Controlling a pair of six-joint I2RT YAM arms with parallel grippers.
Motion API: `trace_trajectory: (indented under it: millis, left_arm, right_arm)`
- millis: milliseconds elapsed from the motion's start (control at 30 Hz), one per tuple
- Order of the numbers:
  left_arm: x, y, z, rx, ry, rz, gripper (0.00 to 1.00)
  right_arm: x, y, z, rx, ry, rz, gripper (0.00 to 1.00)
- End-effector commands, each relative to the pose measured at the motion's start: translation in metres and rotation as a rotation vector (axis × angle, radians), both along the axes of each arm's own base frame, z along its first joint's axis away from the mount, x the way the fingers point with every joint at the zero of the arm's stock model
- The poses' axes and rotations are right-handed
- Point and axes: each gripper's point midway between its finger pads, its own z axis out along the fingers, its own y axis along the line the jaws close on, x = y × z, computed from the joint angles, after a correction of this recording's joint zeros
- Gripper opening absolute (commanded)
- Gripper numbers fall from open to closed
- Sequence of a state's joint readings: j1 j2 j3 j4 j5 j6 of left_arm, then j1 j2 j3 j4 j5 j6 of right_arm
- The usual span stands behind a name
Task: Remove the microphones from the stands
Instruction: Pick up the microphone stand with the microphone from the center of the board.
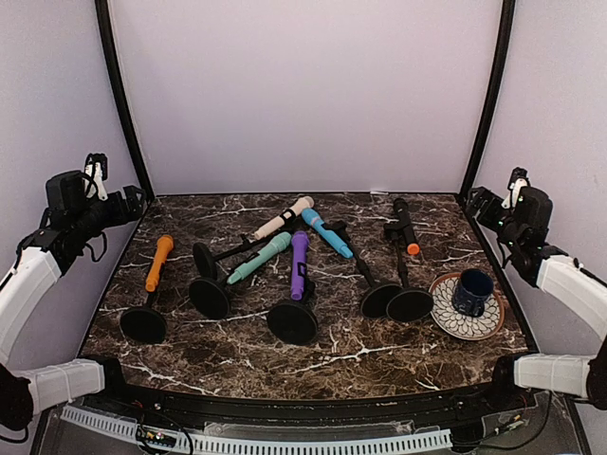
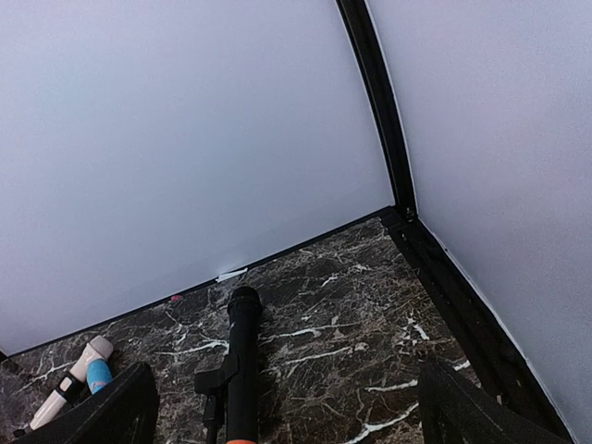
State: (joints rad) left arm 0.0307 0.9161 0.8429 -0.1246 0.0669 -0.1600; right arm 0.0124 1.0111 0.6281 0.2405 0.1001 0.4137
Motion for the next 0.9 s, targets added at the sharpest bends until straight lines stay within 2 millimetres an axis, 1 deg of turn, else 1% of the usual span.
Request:
trace_trajectory:
  millis: [0, 200, 267, 333, 400, 433, 467, 500, 533, 600, 633, 700, 733, 767, 800, 867]
  left_arm:
    - [-0.001, 0.002, 0.006, -0.022, -0.002, 0.013, 0.99]
    - [0.0, 0.004, 0.006, -0.015, -0.009, 0.027, 0.99]
    - [0.0, 0.003, 0.004, -0.002, -0.005, 0.015, 0.99]
    - [0.001, -0.002, 0.001, 0.019, 0.001, -0.024, 0.99]
    - [0.004, -0.011, 0.001, 0.021, 0.017, -0.081, 0.99]
    - [0.008, -0.019, 0.008, 0.009, 0.016, -0.125, 0.99]
    - [0.009, -0.023, 0.007, -0.001, 0.036, -0.149, 0.99]
    - [0.014, -0.031, 0.014, -0.02, 0.036, -0.188, 0.99]
    - [0.016, -0.035, 0.015, -0.032, 0.047, -0.209, 0.98]
    - [0.022, -0.047, 0.027, -0.065, 0.027, -0.268, 0.98]
    - [0.026, -0.053, 0.034, -0.087, 0.005, -0.301, 0.98]
    - [0.03, -0.06, 0.034, -0.119, -0.003, -0.335, 0.98]
    - [0.034, -0.061, 0.038, -0.123, -0.024, -0.34, 0.98]
    - [0.037, -0.062, 0.031, -0.137, -0.01, -0.341, 0.98]
    - [0.04, -0.062, 0.029, -0.139, -0.011, -0.339, 0.98]
    - [0.043, -0.06, 0.015, -0.137, 0.028, -0.331, 0.98]
  right_arm:
    - [-0.001, 0.003, 0.024, -0.009, -0.046, 0.023, 0.99]
    - [-0.002, 0.006, 0.026, -0.024, -0.04, 0.043, 0.99]
    - [-0.001, 0.009, 0.027, -0.026, -0.037, 0.061, 0.99]
    - [0.001, 0.015, 0.027, -0.038, -0.026, 0.098, 0.98]
    - [0.005, 0.028, 0.026, -0.046, 0.001, 0.179, 0.99]
    - [0.009, 0.034, 0.026, -0.054, 0.014, 0.209, 0.99]
    - [0.012, 0.04, 0.02, -0.062, 0.056, 0.235, 0.99]
    - [0.016, 0.047, 0.016, -0.075, 0.093, 0.259, 0.98]
    - [0.022, 0.055, 0.007, -0.091, 0.143, 0.281, 0.97]
    - [0.029, 0.071, -0.009, -0.112, 0.237, 0.312, 0.94]
    - [0.035, 0.077, -0.011, -0.114, 0.263, 0.321, 0.92]
    - [0.042, 0.089, -0.027, -0.096, 0.334, 0.332, 0.9]
    - [0.045, 0.096, -0.035, -0.08, 0.367, 0.341, 0.89]
    - [0.047, 0.104, -0.042, -0.062, 0.395, 0.354, 0.88]
    - [0.048, 0.113, -0.048, -0.047, 0.421, 0.368, 0.87]
    - [0.048, 0.133, -0.064, -0.041, 0.474, 0.393, 0.86]
